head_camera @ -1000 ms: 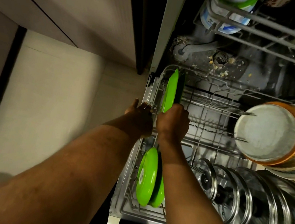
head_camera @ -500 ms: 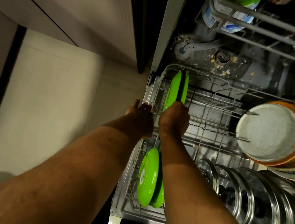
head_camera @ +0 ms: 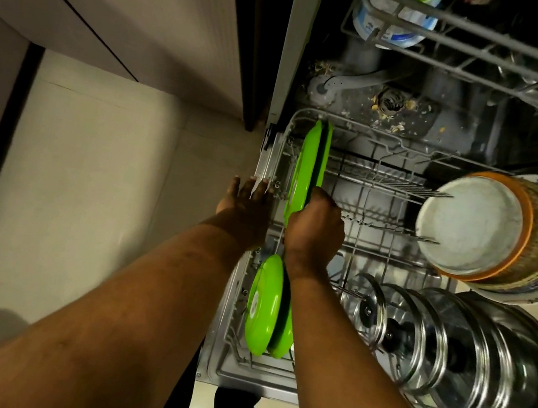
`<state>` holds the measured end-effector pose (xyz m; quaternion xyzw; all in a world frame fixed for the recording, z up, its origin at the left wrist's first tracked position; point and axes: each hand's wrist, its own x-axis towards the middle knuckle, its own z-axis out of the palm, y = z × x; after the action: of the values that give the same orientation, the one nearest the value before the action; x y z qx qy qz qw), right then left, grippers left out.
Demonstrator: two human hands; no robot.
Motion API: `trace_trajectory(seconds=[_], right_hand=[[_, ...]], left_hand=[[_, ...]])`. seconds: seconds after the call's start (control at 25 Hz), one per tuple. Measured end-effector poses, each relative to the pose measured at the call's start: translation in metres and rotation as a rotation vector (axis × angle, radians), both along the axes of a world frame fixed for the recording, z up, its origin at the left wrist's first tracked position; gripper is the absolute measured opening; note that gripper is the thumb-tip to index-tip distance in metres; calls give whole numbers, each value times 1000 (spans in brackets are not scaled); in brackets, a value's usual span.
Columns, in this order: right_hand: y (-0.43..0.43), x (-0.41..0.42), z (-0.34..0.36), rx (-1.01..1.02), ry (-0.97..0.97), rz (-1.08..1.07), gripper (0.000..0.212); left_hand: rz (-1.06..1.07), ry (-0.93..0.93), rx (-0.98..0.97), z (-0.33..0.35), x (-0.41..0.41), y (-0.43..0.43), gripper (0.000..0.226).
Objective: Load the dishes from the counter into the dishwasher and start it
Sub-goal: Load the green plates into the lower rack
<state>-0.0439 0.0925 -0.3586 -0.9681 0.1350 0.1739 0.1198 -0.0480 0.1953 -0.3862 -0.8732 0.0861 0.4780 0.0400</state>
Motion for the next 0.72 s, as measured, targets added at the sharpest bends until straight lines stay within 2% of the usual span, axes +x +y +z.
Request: trace_trajectory(seconds=[0.2,0.36,0.56,0.72], right_hand=[[-13,-17,1,194,103,16,31],[-29,-35,21,161,42,5,36],[-46,-66,56,40,28,250,59],[-52,-95,126,6,53,385,67]], left_hand=[[6,-28,10,15,-18,3,91],[34,-47,8,41,-37,-1,84],[114,-103,-38,94,-63,-9,81],[194,-220,-60,164,-95,-16,79]])
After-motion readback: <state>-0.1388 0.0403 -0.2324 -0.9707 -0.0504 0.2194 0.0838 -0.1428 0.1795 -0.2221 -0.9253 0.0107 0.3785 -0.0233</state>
